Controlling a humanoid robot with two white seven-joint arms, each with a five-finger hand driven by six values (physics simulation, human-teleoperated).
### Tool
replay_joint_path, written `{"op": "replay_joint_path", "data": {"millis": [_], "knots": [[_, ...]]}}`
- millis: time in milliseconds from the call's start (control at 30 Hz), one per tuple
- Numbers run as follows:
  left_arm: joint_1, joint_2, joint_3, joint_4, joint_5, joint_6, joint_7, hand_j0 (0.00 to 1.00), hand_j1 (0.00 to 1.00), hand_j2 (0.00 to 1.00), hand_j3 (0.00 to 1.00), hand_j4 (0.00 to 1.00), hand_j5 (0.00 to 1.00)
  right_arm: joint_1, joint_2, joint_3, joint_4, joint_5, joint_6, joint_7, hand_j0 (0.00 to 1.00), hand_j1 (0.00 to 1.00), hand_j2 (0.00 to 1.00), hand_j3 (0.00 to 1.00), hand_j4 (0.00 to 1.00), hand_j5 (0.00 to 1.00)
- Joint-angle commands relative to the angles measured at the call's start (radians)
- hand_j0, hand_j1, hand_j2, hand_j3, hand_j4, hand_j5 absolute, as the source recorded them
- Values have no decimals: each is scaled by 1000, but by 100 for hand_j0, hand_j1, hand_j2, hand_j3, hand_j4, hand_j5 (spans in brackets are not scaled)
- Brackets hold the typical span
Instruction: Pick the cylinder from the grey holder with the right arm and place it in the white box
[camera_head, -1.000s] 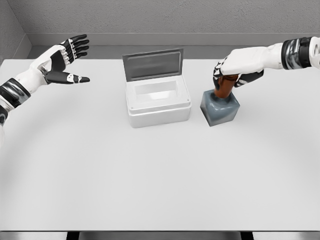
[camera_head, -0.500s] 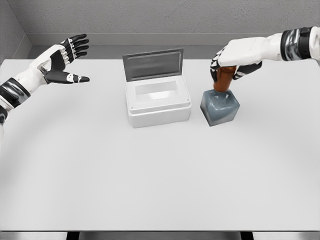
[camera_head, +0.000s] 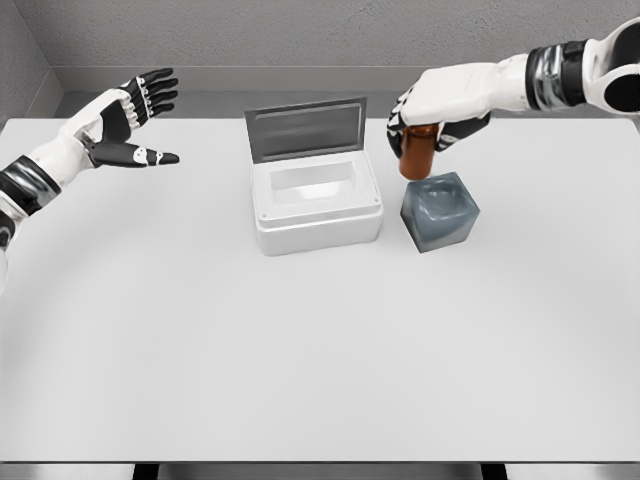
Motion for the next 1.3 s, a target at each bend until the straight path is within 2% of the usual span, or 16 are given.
{"op": "replay_joint_path", "data": {"millis": [0, 133, 200, 400, 767, 1267], "knots": [[0, 1, 1, -1, 6, 0, 0, 100, 100, 100, 100, 100, 100, 0, 20, -2, 4, -4, 3, 0, 50, 50, 50, 50, 50, 50], [-2, 1, 1, -1, 6, 0, 0, 100, 100, 100, 100, 100, 100, -6, 43, 0, 12, -4, 3, 0, 49, 49, 49, 49, 49, 49], [-2, 1, 1, -1, 6, 0, 0, 100, 100, 100, 100, 100, 100, -14, 75, 5, 50, -4, 3, 0, 49, 49, 49, 49, 49, 49], [-2, 1, 1, -1, 6, 0, 0, 100, 100, 100, 100, 100, 100, -20, 118, 6, 84, -4, 3, 0, 49, 49, 49, 49, 49, 49], [-2, 2, 1, -1, 6, 0, 0, 100, 100, 100, 100, 100, 100, -28, 161, 6, 86, -4, 3, 0, 49, 49, 49, 49, 49, 49], [-2, 4, 2, -2, 6, -2, 0, 100, 100, 100, 100, 100, 100, -40, 244, 6, 210, 19, 3, 0, 50, 50, 50, 50, 50, 50]]}}
